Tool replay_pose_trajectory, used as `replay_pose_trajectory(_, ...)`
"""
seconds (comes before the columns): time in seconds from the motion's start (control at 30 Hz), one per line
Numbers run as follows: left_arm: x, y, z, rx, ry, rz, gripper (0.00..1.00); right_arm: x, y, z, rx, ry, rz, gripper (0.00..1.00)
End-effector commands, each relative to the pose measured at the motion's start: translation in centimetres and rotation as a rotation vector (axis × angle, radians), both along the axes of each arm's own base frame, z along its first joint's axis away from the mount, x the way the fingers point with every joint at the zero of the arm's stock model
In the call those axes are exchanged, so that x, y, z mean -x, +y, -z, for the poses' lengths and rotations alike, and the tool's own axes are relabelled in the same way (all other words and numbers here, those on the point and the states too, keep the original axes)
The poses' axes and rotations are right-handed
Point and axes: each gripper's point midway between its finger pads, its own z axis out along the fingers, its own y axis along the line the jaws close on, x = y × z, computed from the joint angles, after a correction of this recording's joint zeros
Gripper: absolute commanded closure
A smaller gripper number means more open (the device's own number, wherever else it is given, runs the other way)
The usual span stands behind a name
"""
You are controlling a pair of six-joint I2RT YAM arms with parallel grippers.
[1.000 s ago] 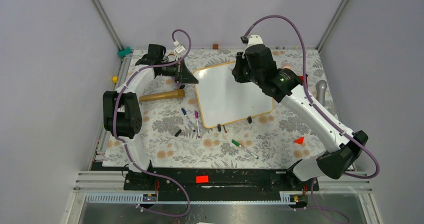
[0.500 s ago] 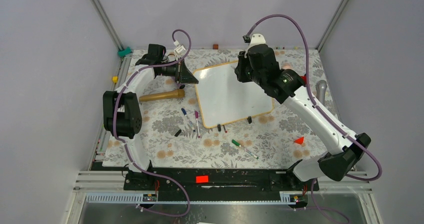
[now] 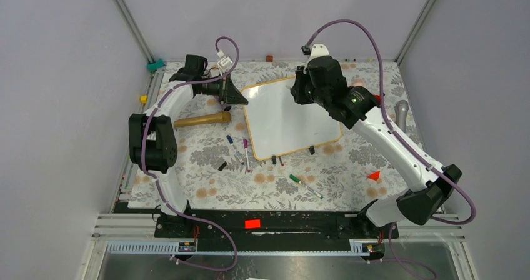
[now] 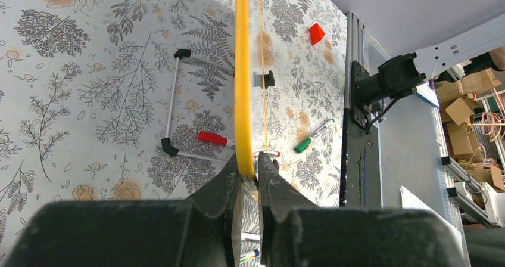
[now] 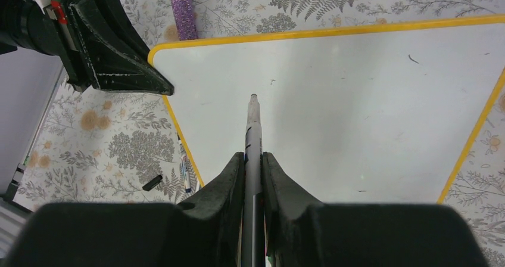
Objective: Write a sentence on the whiteboard
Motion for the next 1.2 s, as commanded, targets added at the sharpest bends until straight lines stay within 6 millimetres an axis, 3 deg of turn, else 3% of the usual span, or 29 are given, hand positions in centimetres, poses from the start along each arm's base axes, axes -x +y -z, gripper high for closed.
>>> replay_pose_trajectory(0.0, 1.0, -1.0, 3.7, -0.115, 0.006, 0.021, 1.0, -0.6, 0.9, -0.7, -0.032, 0.026, 0.024, 1.0)
replay_pose_trajectory(0.1, 1.0, -1.0, 3.4, -0.113, 0.009, 0.018, 1.0, -1.1, 1.1, -0.3, -0.02, 0.051, 0.056, 1.0)
replay_pose_trajectory(0.33, 1.3, -0.9, 3.8, -0.118, 0.018, 0.017, 1.0, -1.8, 3.8, -0.6, -0.011, 0.03, 0.013, 1.0)
replay_pose_trajectory(0.63, 1.4, -0.9, 3.8, -0.114, 0.015, 0.022, 1.0, -1.6, 5.0, -0.5, 0.004, 0.019, -0.061, 1.0)
replay_pose_trajectory(1.0, 1.4, -0.9, 3.8, -0.114, 0.016, 0.022, 1.0, -0.6, 4.1, 0.3, 0.015, -0.012, -0.086, 1.0)
replay_pose_trajectory(1.17, 1.3, -1.0, 3.9, -0.112, 0.009, 0.027, 1.0, -0.6, 4.3, -0.4, -0.035, -0.057, -0.091, 1.0)
